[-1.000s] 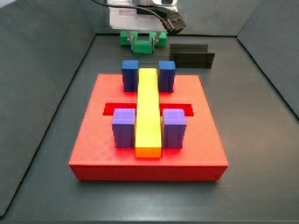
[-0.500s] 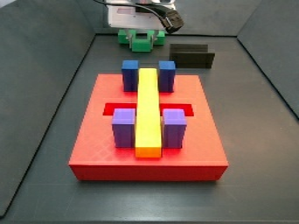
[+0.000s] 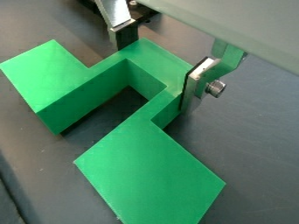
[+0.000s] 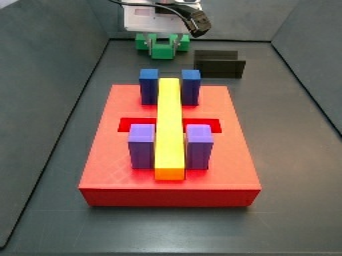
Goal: Pick up the green object. Move up. Place the green object on the fixture. Regrasp the green object. Move to above the board. Insert the green object.
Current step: Pick up the green object, then move up, then place the green object on the fixture.
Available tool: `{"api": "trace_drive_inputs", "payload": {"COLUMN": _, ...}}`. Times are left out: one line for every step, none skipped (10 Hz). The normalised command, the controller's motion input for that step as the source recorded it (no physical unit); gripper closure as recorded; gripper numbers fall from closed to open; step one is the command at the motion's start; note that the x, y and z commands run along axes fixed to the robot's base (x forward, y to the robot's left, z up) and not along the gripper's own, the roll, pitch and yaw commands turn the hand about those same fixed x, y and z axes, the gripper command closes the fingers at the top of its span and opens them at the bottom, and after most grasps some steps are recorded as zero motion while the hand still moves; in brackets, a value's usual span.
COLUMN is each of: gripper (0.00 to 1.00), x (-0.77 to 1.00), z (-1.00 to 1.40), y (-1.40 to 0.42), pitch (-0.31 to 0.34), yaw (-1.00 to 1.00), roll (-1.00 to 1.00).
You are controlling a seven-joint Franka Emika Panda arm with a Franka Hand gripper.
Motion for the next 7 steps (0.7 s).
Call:
{"api": "trace_drive_inputs", "payload": {"gripper": 1.0, "x": 0.0, "z": 0.0, "y": 0.0, "pitch": 0.0, "yaw": 0.0, "roll": 0.0}}
{"api": "trace_drive_inputs", "payload": {"gripper": 1.0, "x": 0.0, "z": 0.83, "y": 0.0, "pitch": 0.0, "yaw": 0.0, "roll": 0.0}}
{"api": "trace_drive_inputs", "payload": {"gripper": 1.0, "x": -0.02, "z": 0.77, "y": -0.06, "pitch": 0.026, "yaw": -0.01, "roll": -0.01}}
{"api": "trace_drive_inputs", "payload": {"gripper": 1.0, "x": -0.05, "z": 0.52, "y": -0.06, "pitch": 0.059, "yaw": 0.0, "roll": -0.01}}
{"api": "trace_drive_inputs", "payload": {"gripper": 1.0, "x": -0.02, "z": 0.25, "y": -0.03, "pitch": 0.033, "yaw": 0.0, "roll": 0.01}}
{"api": "trace_drive_inputs", "payload": {"gripper": 1.0, "x": -0.01, "z": -0.02, "y": 0.0, "pitch": 0.0, "yaw": 0.0, "roll": 0.0}}
{"api": "trace_drive_inputs", "payload": {"gripper": 1.0, "x": 0.0, "z": 0.0, "y": 0.03, "pitch": 0.0, "yaw": 0.0, "roll": 0.0}}
